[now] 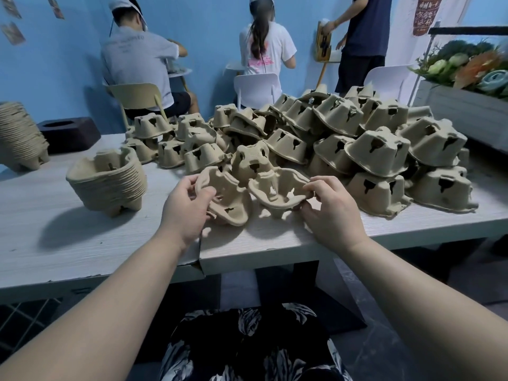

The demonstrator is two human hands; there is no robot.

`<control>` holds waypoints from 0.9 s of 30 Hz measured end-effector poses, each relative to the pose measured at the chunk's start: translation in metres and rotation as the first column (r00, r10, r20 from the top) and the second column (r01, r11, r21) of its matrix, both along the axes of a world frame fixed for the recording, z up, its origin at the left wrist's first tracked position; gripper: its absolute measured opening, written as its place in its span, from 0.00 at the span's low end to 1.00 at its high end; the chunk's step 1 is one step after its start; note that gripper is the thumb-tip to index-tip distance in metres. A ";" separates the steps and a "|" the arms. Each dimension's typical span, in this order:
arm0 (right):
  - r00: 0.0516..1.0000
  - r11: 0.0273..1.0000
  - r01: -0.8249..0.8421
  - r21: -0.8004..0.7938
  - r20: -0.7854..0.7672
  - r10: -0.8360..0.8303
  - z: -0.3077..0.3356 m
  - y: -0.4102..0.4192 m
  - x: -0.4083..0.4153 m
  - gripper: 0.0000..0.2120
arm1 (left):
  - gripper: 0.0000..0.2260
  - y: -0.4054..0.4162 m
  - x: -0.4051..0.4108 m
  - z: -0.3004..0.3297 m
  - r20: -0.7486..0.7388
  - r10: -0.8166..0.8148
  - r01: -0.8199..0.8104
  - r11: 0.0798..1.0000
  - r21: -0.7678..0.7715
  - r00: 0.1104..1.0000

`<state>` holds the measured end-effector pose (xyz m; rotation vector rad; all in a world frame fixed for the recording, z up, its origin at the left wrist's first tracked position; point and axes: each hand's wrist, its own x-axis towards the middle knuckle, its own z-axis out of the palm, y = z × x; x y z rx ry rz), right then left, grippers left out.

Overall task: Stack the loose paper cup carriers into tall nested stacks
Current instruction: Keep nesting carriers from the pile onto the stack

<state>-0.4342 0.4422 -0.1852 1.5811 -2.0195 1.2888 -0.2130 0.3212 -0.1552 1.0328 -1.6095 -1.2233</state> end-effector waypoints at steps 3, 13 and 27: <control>1.000 0.999 0.020 -0.037 0.009 -0.020 -0.002 0.001 -0.002 0.08 | 0.10 0.006 -0.008 -0.009 0.002 -0.002 0.002 1.000 0.021 1.000; 0.996 0.979 0.073 -0.190 0.061 -0.063 0.000 0.003 -0.003 0.04 | 0.35 0.031 -0.037 -0.018 0.046 -0.044 0.052 0.980 -0.190 0.998; 0.995 0.970 -0.096 -0.224 0.004 0.100 0.009 0.000 0.014 0.07 | 0.33 0.028 -0.037 -0.025 0.187 -0.107 0.165 0.930 -0.328 0.976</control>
